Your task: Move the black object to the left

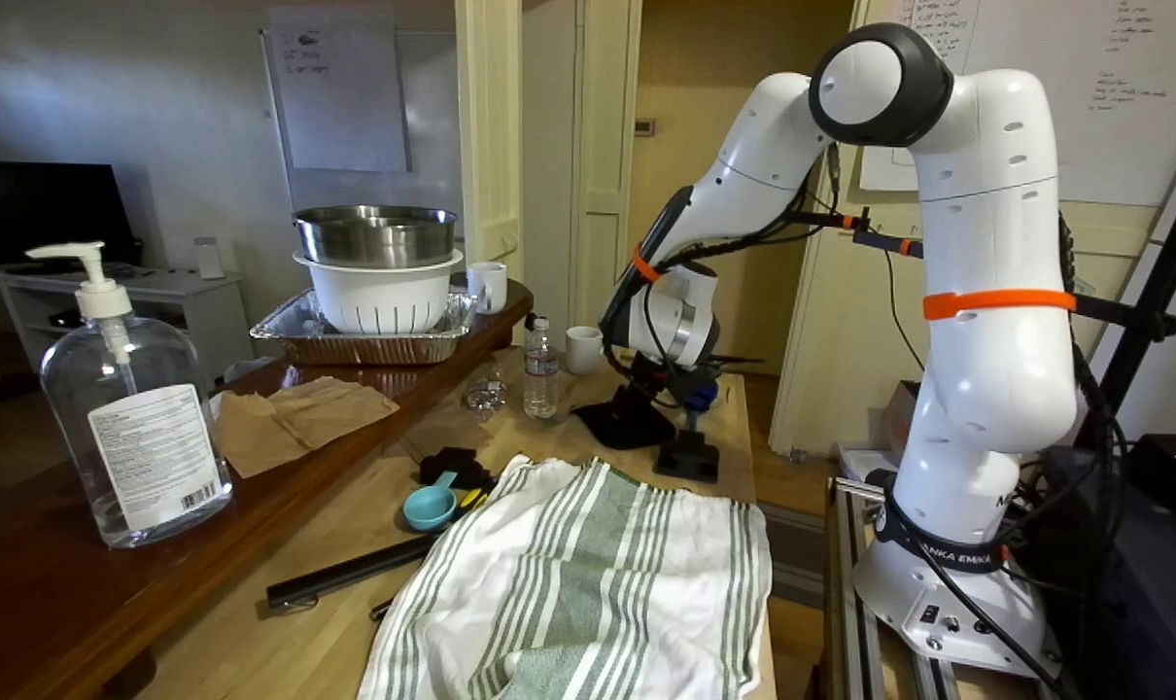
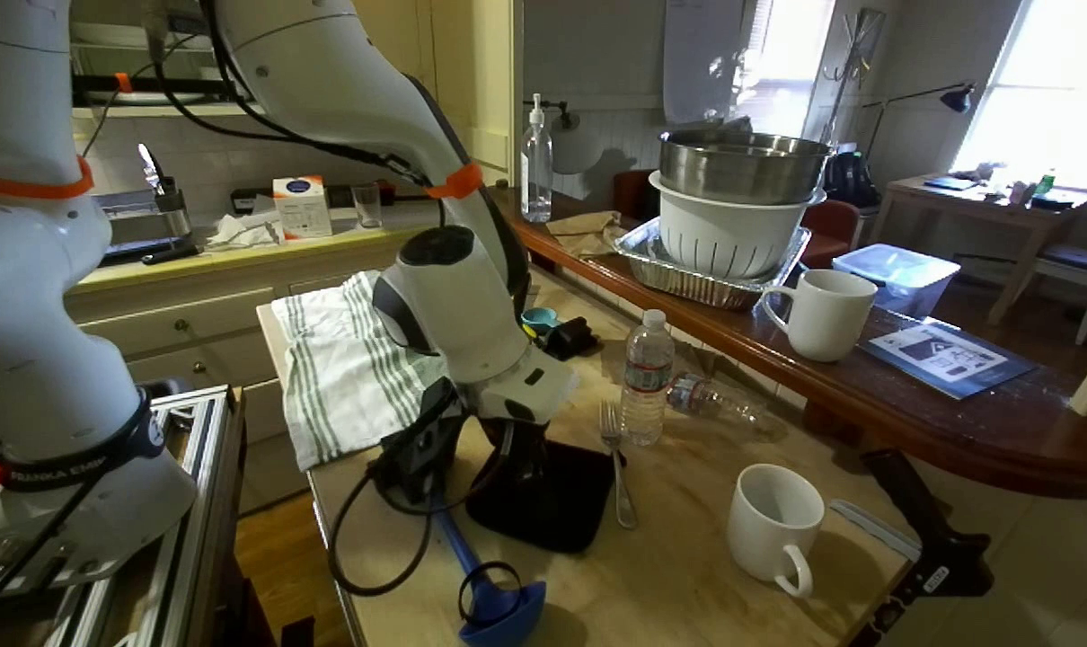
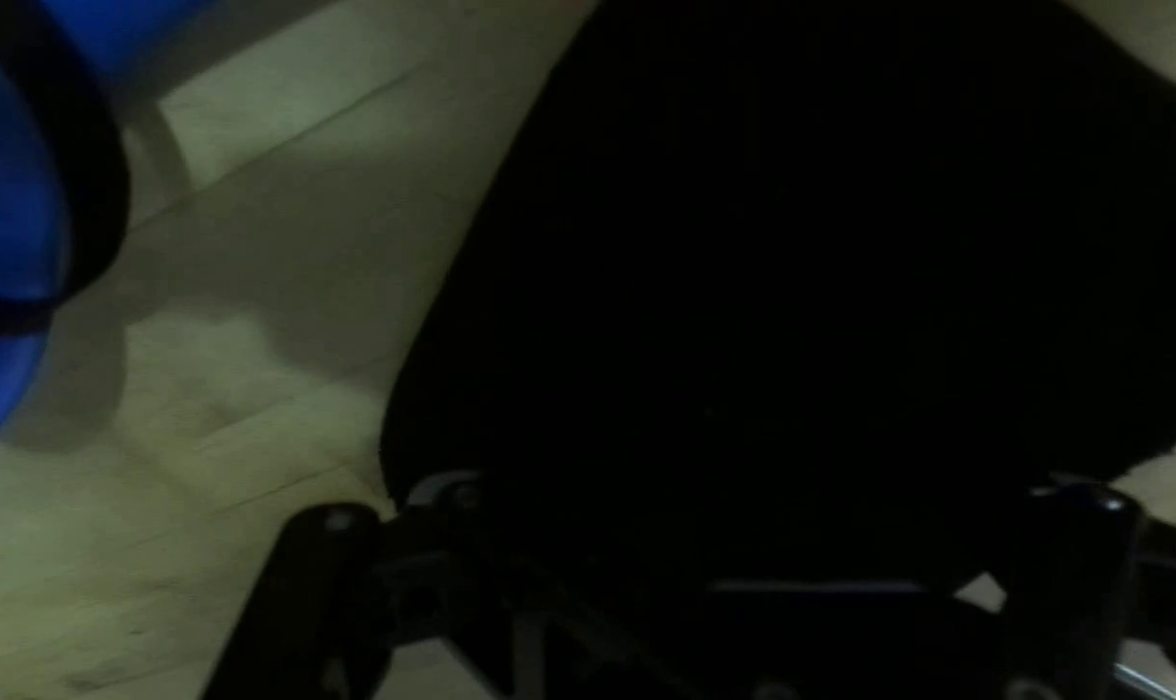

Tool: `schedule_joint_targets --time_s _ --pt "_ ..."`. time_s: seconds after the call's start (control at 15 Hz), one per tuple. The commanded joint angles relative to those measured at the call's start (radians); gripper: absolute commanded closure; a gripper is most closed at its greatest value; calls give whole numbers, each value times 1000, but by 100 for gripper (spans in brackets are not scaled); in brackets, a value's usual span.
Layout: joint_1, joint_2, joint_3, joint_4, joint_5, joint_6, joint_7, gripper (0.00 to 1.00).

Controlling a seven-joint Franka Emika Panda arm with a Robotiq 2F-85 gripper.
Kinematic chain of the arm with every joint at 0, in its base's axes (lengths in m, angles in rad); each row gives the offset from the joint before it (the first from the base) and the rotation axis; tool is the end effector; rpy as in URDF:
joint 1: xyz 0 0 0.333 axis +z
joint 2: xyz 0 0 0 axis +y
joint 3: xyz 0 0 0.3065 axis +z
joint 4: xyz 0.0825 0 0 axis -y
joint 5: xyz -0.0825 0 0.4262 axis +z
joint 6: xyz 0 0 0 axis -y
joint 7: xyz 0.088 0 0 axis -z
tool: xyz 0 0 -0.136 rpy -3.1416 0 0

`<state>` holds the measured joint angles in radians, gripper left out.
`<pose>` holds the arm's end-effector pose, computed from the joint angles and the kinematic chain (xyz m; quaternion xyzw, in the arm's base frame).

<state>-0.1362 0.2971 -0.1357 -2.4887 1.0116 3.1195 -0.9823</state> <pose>0.4470 -0.2052 0.1218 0.9750 -0.1399 0.1700 0.0306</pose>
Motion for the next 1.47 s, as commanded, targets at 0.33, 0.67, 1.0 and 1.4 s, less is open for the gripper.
schedule_joint_targets --time_s 0.33,0.67,1.0,1.4 --pt "-197 121 193 90 68 -132 -176 0" --pt "-217 99 215 71 24 -245 -223 0" --pt "-181 64 204 42 -53 -342 -195 0" --pt "-152 25 193 21 -196 -483 -116 0"
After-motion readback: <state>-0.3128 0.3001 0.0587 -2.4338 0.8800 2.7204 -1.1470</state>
